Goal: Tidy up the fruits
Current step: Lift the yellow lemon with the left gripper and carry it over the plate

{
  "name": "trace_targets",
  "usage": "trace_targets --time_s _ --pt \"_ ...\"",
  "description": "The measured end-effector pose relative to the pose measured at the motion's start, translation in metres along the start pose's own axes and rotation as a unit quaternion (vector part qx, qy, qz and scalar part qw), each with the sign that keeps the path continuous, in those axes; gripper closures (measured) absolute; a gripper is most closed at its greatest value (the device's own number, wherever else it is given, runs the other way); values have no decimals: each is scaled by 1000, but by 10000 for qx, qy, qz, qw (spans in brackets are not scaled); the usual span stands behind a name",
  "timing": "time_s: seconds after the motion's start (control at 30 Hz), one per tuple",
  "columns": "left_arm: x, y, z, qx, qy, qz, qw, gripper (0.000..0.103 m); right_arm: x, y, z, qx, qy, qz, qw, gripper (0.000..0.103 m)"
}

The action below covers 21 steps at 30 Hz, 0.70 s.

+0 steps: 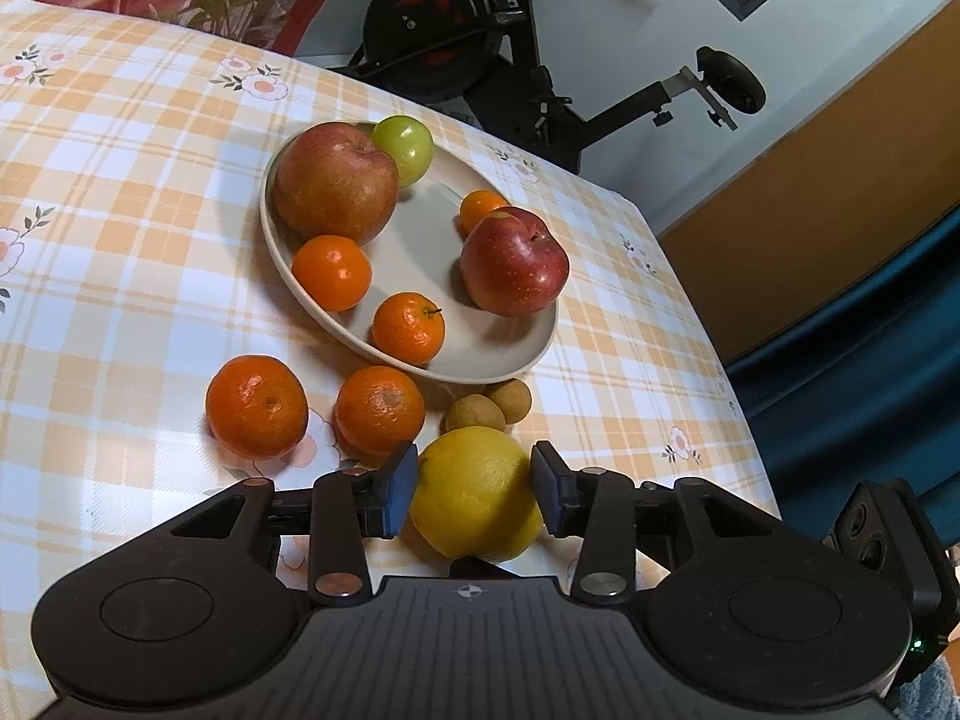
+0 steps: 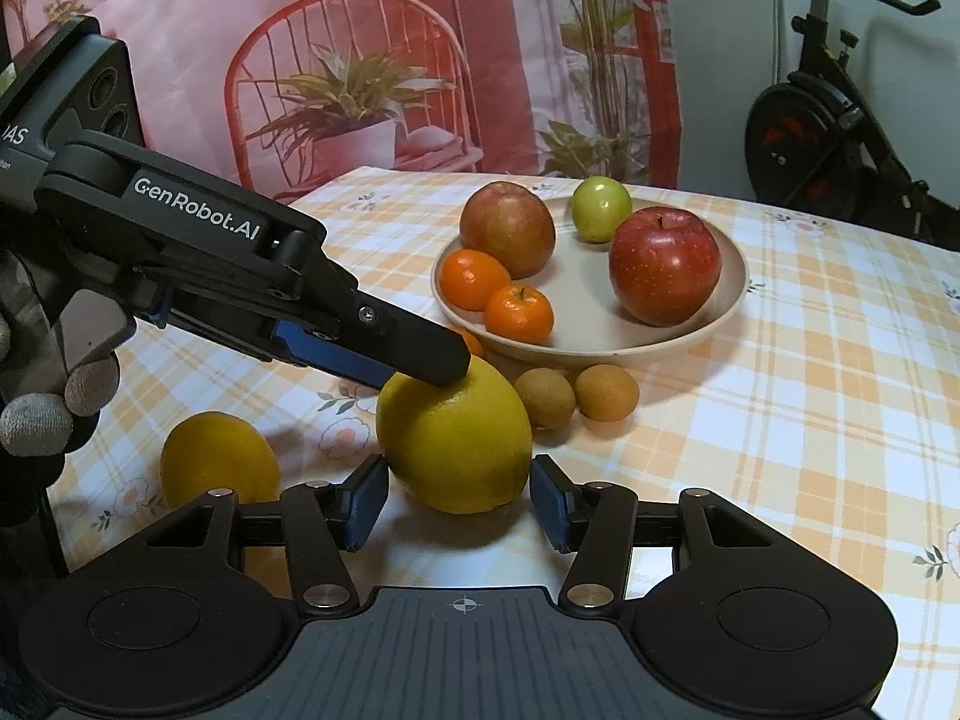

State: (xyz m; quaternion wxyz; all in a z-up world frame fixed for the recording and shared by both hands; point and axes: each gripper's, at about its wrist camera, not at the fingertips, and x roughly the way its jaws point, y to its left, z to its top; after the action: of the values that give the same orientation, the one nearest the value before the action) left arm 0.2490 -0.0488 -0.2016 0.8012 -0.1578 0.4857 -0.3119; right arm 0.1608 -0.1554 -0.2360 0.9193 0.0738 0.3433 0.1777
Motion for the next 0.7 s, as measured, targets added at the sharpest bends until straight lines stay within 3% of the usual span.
trace_targets --time_s 0.3,0.7 --pt "-17 -12 7 184 -274 -56 9994 59 -13 2 13 24 -188 14 9998 55" --pt "-68 -52 42 524 -1109 -131 9924 59 -50 14 81 -556 -717 -100 9958 55"
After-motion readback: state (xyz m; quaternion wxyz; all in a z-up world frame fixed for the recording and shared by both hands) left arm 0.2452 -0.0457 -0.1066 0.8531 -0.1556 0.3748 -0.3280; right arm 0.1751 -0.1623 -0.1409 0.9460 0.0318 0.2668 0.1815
